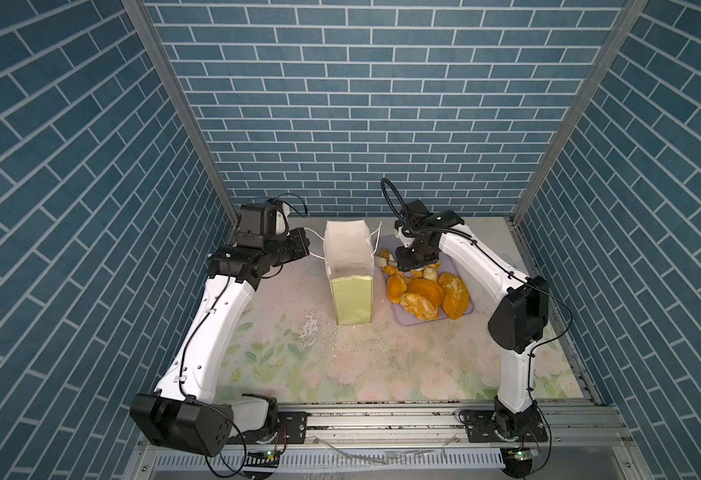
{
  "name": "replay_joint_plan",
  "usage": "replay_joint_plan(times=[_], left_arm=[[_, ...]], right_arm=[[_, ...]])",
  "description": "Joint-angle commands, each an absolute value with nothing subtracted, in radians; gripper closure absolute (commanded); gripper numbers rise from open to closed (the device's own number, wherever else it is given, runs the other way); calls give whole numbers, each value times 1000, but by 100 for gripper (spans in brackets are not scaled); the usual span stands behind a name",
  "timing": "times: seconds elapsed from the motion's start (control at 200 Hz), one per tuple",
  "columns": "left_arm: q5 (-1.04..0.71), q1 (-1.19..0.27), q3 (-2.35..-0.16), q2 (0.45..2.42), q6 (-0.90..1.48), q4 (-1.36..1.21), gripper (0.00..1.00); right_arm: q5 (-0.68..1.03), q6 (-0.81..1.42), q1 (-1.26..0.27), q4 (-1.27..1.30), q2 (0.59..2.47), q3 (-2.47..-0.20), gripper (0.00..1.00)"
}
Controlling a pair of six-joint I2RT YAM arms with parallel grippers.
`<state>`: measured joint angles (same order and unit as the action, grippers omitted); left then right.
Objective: Place the fake bread into the paper bag
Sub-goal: 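Pinch the orange croissant with the tongs and lift it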
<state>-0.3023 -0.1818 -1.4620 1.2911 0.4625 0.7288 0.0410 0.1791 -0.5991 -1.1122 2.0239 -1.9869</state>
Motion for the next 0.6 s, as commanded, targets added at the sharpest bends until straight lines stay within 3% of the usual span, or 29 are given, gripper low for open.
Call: replay_joint_plan(times=[0.0, 0.245, 0.595], left_arm=[[-285, -182, -1482, 1296, 450, 742, 100], [-282, -183, -1481, 1295, 450, 742, 100], [-293, -182, -1485, 1282, 459, 739, 100]], right_arm=[[45, 162, -597, -1096, 2041, -2021, 55], [34, 163, -599, -1098, 2036, -2014, 73], [-78, 190, -594, -1110, 1844, -1991, 78]])
